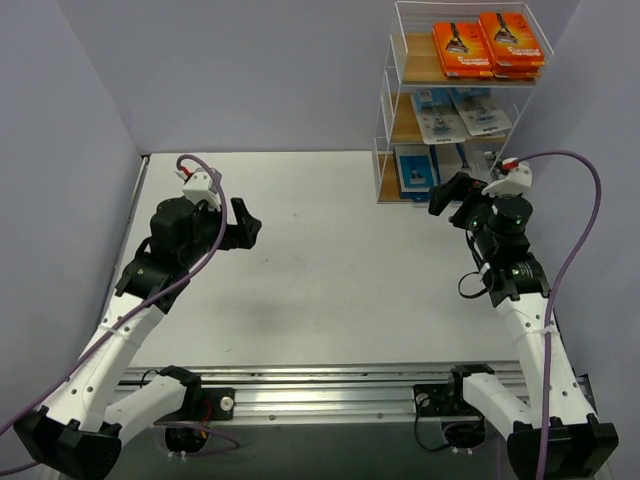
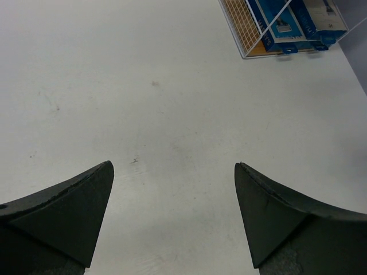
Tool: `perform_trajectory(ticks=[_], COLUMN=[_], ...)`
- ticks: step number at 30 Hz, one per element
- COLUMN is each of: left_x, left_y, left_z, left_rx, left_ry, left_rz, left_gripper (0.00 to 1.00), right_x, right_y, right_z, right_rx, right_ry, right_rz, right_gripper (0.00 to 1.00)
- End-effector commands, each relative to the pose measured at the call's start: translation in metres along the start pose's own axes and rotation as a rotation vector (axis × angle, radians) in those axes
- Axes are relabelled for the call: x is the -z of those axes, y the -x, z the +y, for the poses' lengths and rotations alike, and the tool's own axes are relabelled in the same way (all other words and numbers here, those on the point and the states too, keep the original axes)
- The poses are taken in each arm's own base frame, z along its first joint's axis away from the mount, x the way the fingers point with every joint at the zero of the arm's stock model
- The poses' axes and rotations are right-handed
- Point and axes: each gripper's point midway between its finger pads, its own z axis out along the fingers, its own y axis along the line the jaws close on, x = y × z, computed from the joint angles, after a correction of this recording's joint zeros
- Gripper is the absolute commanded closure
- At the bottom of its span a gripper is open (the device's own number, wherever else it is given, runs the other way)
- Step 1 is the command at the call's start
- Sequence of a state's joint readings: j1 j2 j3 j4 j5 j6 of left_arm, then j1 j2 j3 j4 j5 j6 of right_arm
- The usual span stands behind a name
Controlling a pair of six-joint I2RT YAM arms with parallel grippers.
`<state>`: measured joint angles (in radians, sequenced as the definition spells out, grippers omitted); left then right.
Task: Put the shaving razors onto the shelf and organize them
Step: Place the shaving razor onto shelf
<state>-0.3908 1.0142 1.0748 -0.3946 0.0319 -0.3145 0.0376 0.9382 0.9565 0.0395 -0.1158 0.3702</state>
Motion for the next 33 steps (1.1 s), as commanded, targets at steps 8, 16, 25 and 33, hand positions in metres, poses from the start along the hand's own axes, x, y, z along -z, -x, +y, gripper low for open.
perform_trajectory(ticks=[8,16,25,33], left_x=[0.018,0.027,0.024,0.021], left_y=[-0.022,-0.02,-0.023,-0.025], left_z=[0.036,0.059,0.058,0.055], left_rx=[-0.067,-0.086,-0.077,-0.073], left_ry=[0.141,0.275,0.259,0.238], left_rz=[-0.015,-0.011,0.009,0.016], left_gripper=[0.06,0.06,0.06,0.06], right_x=[0.013,0.009,0.008,0.009], right_y=[-0.028,-0.048,-0.05,-0.051], right_z=[-0.042,-0.052,-0.057,-0.062], right_rx=[0.077,0.068,0.092,0.1], right_ry=[-0.241,-0.32,-0.354,-0.389], right_rz=[-0.032,0.033,0.047,0.055], right_gripper=[0.0,0.0,0.0,0.0])
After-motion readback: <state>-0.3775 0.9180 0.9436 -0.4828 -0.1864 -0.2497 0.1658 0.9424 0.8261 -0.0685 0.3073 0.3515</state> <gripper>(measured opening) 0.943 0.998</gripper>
